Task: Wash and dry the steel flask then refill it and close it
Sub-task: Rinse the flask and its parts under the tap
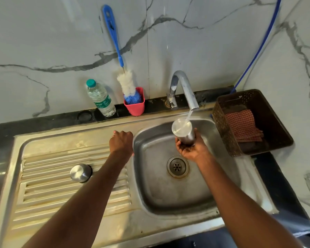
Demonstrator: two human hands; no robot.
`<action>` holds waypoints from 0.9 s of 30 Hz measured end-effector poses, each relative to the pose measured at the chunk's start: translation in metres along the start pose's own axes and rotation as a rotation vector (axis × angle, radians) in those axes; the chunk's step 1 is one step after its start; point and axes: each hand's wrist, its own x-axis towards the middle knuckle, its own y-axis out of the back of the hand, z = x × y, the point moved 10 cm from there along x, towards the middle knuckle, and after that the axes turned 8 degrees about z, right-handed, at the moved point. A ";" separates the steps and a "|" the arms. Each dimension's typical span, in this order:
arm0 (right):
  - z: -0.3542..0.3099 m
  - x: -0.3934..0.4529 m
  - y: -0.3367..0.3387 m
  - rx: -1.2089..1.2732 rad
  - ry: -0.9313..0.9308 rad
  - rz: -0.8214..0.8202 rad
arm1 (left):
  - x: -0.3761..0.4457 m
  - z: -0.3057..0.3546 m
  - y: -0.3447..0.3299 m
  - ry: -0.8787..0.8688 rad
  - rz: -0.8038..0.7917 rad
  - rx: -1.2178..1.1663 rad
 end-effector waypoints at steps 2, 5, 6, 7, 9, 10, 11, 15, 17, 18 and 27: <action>0.003 0.007 -0.009 0.046 -0.035 -0.001 | 0.000 0.000 0.000 0.021 -0.009 0.002; 0.009 0.015 -0.010 0.086 -0.064 -0.033 | 0.002 0.002 0.001 0.037 0.003 0.003; 0.010 0.017 -0.007 0.117 -0.065 -0.041 | 0.002 0.002 0.001 0.040 0.009 -0.001; 0.010 0.018 -0.006 0.146 -0.063 -0.045 | 0.002 0.002 0.002 0.049 0.017 -0.010; 0.010 0.021 -0.004 0.212 -0.067 -0.038 | 0.000 0.001 0.003 0.071 0.019 -0.023; 0.012 0.021 -0.005 0.235 -0.078 -0.039 | -0.002 0.001 0.004 0.078 0.019 -0.029; 0.016 0.021 -0.006 0.234 -0.094 -0.052 | -0.003 0.000 0.004 0.082 0.023 -0.037; 0.029 0.017 -0.002 0.164 -0.125 -0.077 | -0.007 0.001 0.009 0.103 0.016 -0.085; 0.029 0.015 0.001 0.178 -0.157 -0.090 | -0.010 0.000 0.008 0.121 0.001 -0.130; 0.029 0.014 0.001 0.179 -0.173 -0.101 | -0.011 0.001 0.008 0.124 0.022 -0.177; 0.034 -0.006 0.007 -0.023 -0.153 -0.092 | -0.047 0.125 0.032 -0.129 0.093 -1.380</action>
